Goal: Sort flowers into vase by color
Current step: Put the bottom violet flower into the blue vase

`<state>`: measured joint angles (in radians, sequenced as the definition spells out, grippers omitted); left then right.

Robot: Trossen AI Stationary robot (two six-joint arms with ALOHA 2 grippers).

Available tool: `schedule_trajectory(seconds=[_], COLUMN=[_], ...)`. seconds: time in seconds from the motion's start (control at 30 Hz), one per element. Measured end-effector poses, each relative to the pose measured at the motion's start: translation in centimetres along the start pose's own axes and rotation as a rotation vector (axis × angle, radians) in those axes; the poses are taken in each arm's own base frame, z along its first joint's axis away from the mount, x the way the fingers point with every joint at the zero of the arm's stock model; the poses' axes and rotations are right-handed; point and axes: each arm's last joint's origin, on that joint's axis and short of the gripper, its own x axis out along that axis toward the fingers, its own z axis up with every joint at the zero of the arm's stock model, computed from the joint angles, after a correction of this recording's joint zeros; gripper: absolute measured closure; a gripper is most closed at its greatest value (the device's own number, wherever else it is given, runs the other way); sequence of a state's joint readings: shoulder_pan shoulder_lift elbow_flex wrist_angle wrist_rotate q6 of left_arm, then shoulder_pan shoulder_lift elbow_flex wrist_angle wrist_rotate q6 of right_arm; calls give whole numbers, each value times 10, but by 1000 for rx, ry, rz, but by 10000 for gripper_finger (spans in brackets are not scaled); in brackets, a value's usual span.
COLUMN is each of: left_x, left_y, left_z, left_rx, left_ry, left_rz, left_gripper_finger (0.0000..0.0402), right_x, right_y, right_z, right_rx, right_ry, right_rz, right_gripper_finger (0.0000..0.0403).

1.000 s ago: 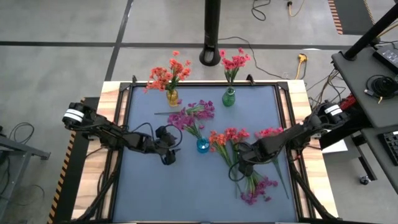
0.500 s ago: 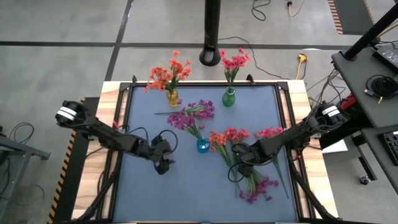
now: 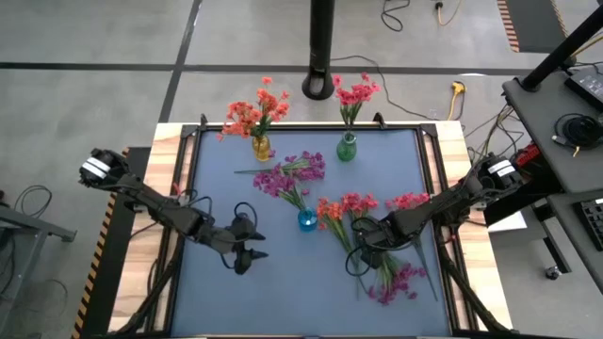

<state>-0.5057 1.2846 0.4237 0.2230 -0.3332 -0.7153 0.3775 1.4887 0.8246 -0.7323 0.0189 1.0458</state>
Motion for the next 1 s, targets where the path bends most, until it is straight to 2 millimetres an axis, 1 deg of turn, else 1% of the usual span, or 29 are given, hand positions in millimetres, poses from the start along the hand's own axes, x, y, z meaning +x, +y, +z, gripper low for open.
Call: schedule_trajectory(seconds=[0.13,0.27,0.4,0.53,0.63,0.73,0.87,1.0], left_x=[0,-3,-3,2,12,24,48,69], left_y=[-25,-57,-78,-94,-108,-119,-125,-127], left_z=[15,34,47,61,72,80,89,106], left_rx=[82,230,332,386,455,544,640,699], left_ry=[-17,-57,-75,-91,-113,-137,-140,-146], left_rz=[-32,-5,74,84,89,137,215,261], left_gripper_finger=[144,152,158,159,159,159,159,159], right_x=[-4,-19,-36,-57,-74,-90,-108,-119], right_y=[-1,-1,-1,2,4,9,17,28], right_z=[0,-1,-2,-2,-3,-4,-3,-3], right_rx=[1,-14,-42,-80,-105,-145,-194,-247], right_ry=[-2,7,-5,-21,-33,-59,-98,-121], right_rz=[6,23,46,75,95,137,198,232], right_gripper_finger=[334,369,389,390,390,390,390,390])
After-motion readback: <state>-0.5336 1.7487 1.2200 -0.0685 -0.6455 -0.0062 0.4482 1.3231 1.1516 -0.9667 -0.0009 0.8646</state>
